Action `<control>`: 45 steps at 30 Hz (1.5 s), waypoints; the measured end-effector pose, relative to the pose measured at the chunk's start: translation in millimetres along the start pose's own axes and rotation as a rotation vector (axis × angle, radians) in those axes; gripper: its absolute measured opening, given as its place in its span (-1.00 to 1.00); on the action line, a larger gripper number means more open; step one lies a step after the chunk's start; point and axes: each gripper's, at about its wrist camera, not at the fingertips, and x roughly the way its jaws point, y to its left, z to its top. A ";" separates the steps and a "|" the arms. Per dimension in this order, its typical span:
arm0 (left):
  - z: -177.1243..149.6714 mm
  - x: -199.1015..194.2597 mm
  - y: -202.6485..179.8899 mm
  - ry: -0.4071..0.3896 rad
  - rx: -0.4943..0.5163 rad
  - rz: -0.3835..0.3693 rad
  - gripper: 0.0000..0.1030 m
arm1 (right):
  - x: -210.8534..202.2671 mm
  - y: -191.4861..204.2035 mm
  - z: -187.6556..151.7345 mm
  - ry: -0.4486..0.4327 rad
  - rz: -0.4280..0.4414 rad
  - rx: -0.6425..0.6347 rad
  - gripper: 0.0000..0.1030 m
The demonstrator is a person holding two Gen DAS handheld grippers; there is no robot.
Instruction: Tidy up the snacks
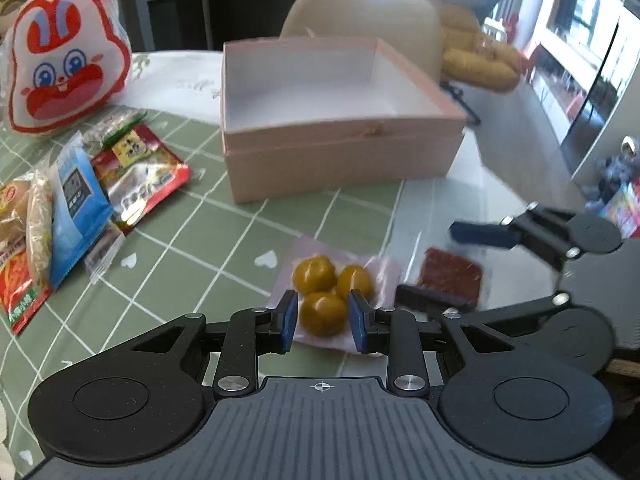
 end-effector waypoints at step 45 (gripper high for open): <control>103.9 -48.0 55.6 -0.465 -0.401 -0.073 -0.36 | -36.9 -27.9 111.5 -0.256 -0.063 -0.114 0.06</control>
